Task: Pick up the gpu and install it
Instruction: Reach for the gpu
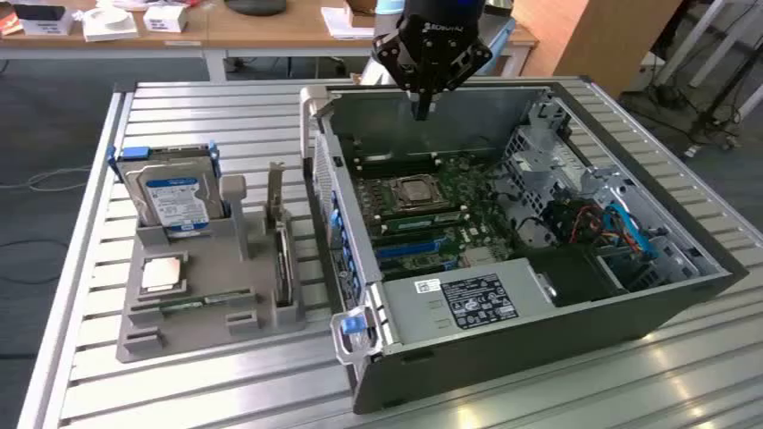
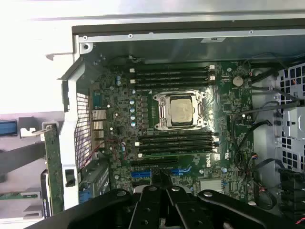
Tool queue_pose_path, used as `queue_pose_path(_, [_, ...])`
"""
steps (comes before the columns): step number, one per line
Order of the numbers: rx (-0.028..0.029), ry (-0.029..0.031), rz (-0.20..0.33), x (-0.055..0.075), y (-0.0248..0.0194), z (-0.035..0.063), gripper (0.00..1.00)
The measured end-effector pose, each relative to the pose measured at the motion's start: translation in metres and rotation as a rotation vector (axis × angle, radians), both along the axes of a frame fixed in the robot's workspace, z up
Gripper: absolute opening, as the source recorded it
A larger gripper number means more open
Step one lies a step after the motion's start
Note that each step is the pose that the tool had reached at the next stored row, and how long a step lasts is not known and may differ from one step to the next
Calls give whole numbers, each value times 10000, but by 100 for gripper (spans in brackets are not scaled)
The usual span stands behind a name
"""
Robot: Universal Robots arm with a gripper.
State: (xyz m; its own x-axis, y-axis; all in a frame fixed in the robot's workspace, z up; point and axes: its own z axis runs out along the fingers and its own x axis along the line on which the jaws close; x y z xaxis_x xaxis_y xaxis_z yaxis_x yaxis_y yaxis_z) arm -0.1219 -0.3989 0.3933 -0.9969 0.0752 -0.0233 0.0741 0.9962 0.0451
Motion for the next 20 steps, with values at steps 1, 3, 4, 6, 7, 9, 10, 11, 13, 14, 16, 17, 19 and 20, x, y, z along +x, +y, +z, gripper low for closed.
queue_pose_path(1, [0,0,0,0,0,0,11])
queue_pose_path(3, [0,0,0,0,0,0,11])
queue_pose_path(4, [0,0,0,0,0,0,11])
queue_pose_path(6, [0,0,0,0,0,0,11])
queue_pose_path(7, [0,-1,0,0,0,0,11])
queue_pose_path(9, [0,0,0,0,0,0,11])
queue_pose_path(10, [0,0,-1,0,0,0,11])
queue_pose_path(11, [0,-1,-1,-1,0,0,11])
queue_pose_path(13, [3,-3,-2,-16,0,-2,11])
queue_pose_path(14, [1,-2,-1,-23,0,-1,11])
queue_pose_path(16, [0,0,-1,-56,0,0,11])
queue_pose_path(17, [0,-1,-1,-74,0,0,11])
queue_pose_path(19, [0,-1,-1,-113,0,0,11])
queue_pose_path(20, [0,0,0,-133,0,0,11])
